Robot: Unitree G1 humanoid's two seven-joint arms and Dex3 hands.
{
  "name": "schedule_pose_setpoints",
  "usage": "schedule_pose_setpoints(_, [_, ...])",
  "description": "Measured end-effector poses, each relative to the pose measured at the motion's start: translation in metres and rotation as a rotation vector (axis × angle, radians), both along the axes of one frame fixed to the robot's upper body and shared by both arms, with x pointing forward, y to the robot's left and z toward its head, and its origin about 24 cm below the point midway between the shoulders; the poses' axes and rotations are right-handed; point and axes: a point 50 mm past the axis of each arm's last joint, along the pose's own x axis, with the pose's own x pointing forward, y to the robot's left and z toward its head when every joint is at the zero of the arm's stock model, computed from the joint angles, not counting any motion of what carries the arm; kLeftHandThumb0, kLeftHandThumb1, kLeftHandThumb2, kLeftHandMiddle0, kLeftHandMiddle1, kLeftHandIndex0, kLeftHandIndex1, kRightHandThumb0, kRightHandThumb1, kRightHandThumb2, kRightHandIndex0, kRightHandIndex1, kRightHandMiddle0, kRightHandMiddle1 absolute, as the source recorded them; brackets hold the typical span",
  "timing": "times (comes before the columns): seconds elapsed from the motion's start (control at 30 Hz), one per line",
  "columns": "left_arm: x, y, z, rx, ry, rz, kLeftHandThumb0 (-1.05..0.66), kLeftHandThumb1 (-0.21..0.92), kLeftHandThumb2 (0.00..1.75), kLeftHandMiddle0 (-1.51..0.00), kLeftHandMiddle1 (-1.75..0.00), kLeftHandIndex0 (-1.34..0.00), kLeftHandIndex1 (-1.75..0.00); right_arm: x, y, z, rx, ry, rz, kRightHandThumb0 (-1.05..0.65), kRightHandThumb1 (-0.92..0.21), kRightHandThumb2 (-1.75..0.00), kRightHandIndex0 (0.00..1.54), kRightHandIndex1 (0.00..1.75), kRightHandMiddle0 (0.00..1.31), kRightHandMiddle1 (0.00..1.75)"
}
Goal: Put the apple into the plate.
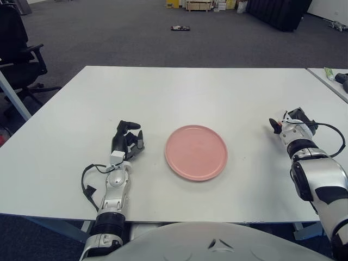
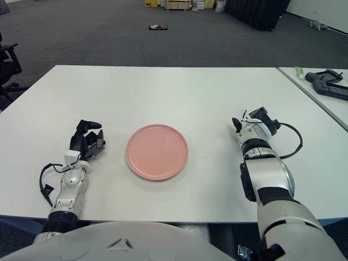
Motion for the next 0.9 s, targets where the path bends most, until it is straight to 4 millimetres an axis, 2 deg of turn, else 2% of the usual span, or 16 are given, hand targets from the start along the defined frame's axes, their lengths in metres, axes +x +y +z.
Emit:
schedule_pose_setpoints(0.1, [0.0,0.0,0.0,-0.001,0.001,0.004,-0.39,0.64,0.92,-0.76,-1.75,-0.37,-1.75,-0.001,0.0,-0.001,0.004,-0.024,-0.02,-0.15,-0.31,-1.29,0.58,1.55,0.49,1.75])
schedule_pose_setpoints(0.17, [0.001,0.0,0.0,-0.001,0.001,0.005,-0.39,0.64,0.92,-0.76,-1.75,-0.37,-1.75,-0.003,-0.001,-0.003,0.012,-0.052,-0.033,-0.08,-0.24,-1.37,0.69,1.56,0.49,1.75])
schedule_pose_setpoints(0.3, [0.001,0.001,0.0,0.0,0.002,0.007,-0.39,0.64,0.92,-0.77,-1.75,-0.37,-1.75,-0.008,-0.004,-0.005,0.03,-0.114,-0.062,-0.02,-0.11,-1.48,0.86,1.49,0.55,1.75])
schedule_pose_setpoints(0.6, [0.001,0.003,-0.001,0.003,0.004,0.009,-0.39,0.64,0.92,-0.78,-1.75,-0.37,-1.75,-0.009,-0.001,-0.006,0.147,-0.309,-0.167,0.0,-0.05,-1.56,0.89,1.55,0.58,1.75])
schedule_pose_setpoints(0.9, [0.003,0.004,-0.001,0.006,0.002,0.009,-0.39,0.65,0.9,-0.76,-1.75,-0.36,-1.75,-0.014,0.002,-0.011,0.304,-0.489,-0.244,0.0,-0.03,-1.59,0.89,1.58,0.59,1.75])
